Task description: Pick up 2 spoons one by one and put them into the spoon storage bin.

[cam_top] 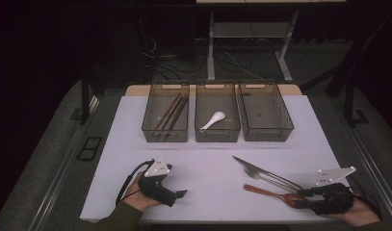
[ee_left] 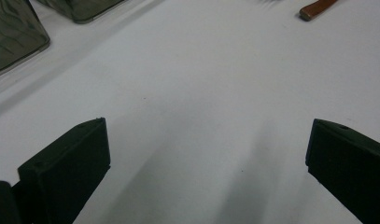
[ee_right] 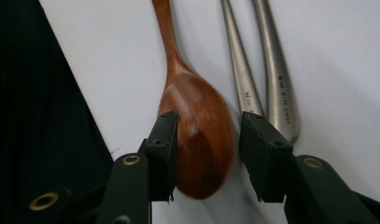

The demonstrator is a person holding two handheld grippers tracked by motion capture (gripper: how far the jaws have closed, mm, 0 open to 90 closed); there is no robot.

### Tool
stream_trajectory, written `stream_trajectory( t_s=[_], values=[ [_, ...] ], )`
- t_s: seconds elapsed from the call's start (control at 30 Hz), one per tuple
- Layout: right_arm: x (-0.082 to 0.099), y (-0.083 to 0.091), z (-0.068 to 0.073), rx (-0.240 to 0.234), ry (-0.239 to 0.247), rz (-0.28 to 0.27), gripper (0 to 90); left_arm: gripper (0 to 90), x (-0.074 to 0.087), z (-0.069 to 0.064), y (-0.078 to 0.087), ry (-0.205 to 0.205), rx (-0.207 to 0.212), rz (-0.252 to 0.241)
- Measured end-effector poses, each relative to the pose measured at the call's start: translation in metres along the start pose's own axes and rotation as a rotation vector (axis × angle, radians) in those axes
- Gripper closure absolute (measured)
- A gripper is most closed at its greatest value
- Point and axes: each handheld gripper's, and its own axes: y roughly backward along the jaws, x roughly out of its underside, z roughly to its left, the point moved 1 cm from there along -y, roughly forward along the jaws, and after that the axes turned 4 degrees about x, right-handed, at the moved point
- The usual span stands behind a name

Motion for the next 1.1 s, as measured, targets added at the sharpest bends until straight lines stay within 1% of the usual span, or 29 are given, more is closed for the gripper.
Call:
stream_trajectory(
  t_s=[0.07, 0.1, 0.17, 0.23, 0.33, 0.47, 0.5, 0.53, 0.67, 1.03, 1.1],
  values=[
    [0.000, -0.001, 0.001, -0.022, 0.010, 0.004, 57.4, 0.0, 0.000, 0.000, 0.000, 0.002, 0.000, 0.000],
    [-0.001, -0.001, 0.001, -0.024, 0.014, 0.005, 58.0, 0.0, 0.000, 0.000, -0.001, 0.001, 0.001, 0.001],
    [-0.002, -0.002, 0.003, -0.036, 0.032, 0.012, 61.6, 0.0, 0.000, 0.000, -0.001, 0.000, 0.001, 0.002],
    [-0.002, -0.003, 0.003, -0.047, 0.040, 0.010, 67.5, 0.0, 0.000, 0.000, 0.000, 0.001, 0.001, 0.001],
    [-0.003, -0.001, 0.002, -0.049, 0.037, 0.003, 73.9, 0.0, 0.000, 0.000, 0.000, 0.001, 0.001, 0.001],
    [-0.005, 0.000, 0.001, -0.073, 0.024, -0.016, 81.2, 0.0, 0.000, -0.001, 0.000, -0.003, 0.001, 0.003],
    [-0.006, 0.000, 0.000, -0.079, 0.027, -0.025, 82.9, 0.0, 0.000, -0.001, 0.000, -0.003, 0.001, 0.002],
    [-0.007, 0.001, 0.000, -0.082, 0.026, -0.030, 83.4, 0.0, 0.000, -0.001, 0.000, -0.002, 0.000, 0.002],
    [-0.010, 0.000, -0.001, -0.058, 0.027, -0.033, 83.8, 0.0, 0.000, -0.001, 0.000, -0.003, 0.000, 0.001],
    [-0.025, -0.001, -0.006, -0.035, 0.025, -0.070, 83.8, 0.0, 0.000, 0.000, 0.000, -0.001, 0.001, 0.001],
    [-0.028, -0.001, -0.006, -0.034, 0.024, -0.078, 83.8, 0.0, 0.000, 0.001, 0.001, 0.006, -0.001, -0.007]
  ],
)
